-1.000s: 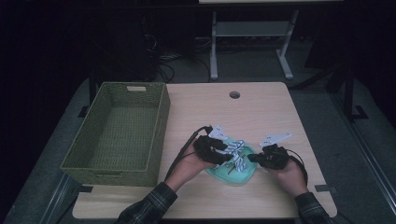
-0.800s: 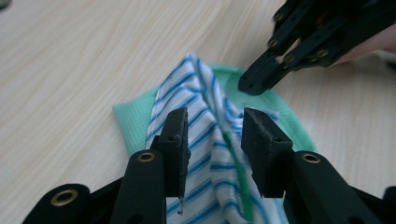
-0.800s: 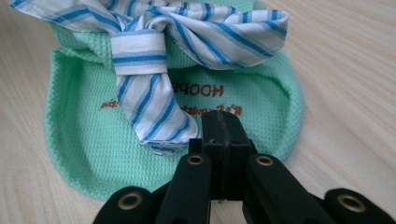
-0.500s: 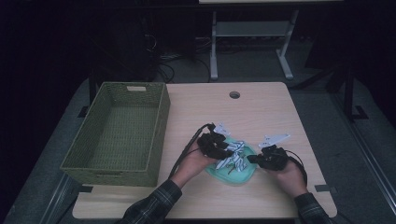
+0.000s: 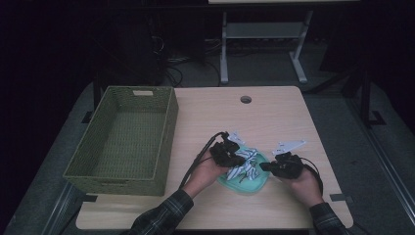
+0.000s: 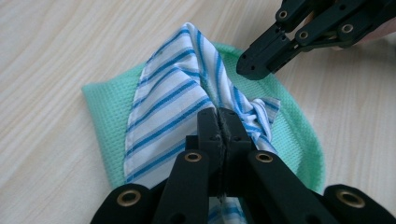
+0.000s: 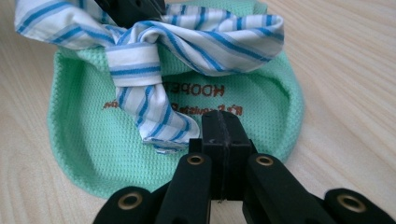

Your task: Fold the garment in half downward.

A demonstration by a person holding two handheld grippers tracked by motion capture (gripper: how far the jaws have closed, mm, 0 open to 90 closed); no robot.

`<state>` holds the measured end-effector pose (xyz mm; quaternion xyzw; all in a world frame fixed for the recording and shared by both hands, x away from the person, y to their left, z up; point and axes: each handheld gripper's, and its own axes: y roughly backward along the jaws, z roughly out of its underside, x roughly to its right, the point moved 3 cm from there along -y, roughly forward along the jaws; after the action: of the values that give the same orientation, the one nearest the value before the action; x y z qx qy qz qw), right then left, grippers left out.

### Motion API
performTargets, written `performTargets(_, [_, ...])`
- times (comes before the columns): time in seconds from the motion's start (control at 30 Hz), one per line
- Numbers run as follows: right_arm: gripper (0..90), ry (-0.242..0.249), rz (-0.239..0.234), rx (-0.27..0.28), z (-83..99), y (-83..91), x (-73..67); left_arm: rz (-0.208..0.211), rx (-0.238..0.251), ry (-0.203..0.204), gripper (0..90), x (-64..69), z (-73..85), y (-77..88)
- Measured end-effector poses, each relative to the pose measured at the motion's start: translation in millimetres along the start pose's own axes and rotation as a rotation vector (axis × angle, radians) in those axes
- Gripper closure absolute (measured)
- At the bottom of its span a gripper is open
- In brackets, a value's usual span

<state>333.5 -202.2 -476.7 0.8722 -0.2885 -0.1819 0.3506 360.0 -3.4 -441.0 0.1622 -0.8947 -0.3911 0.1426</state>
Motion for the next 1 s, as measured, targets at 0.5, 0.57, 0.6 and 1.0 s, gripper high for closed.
performTargets(0.5, [89.8, 0.006, -0.011, -0.006, 0.1, 0.3, -2.3, -0.121, 0.130, 0.073, 88.9, -36.6, -0.6, 62.1])
performTargets(0.57, [89.8, 0.010, -0.019, -0.016, 0.6, -1.9, -3.5, -0.146, 0.146, 0.086, 88.9, -40.0, -0.6, 68.8])
performTargets(0.6, [89.8, 0.010, -0.022, -0.023, 0.9, -3.1, -4.4, -0.157, 0.150, 0.086, 88.8, -42.0, -0.3, 71.9])
performTargets(1.0, [89.8, 0.046, -0.051, -0.062, -2.9, -19.7, -17.2, -0.151, 0.129, 0.072, 88.7, -39.6, 2.5, 65.1])
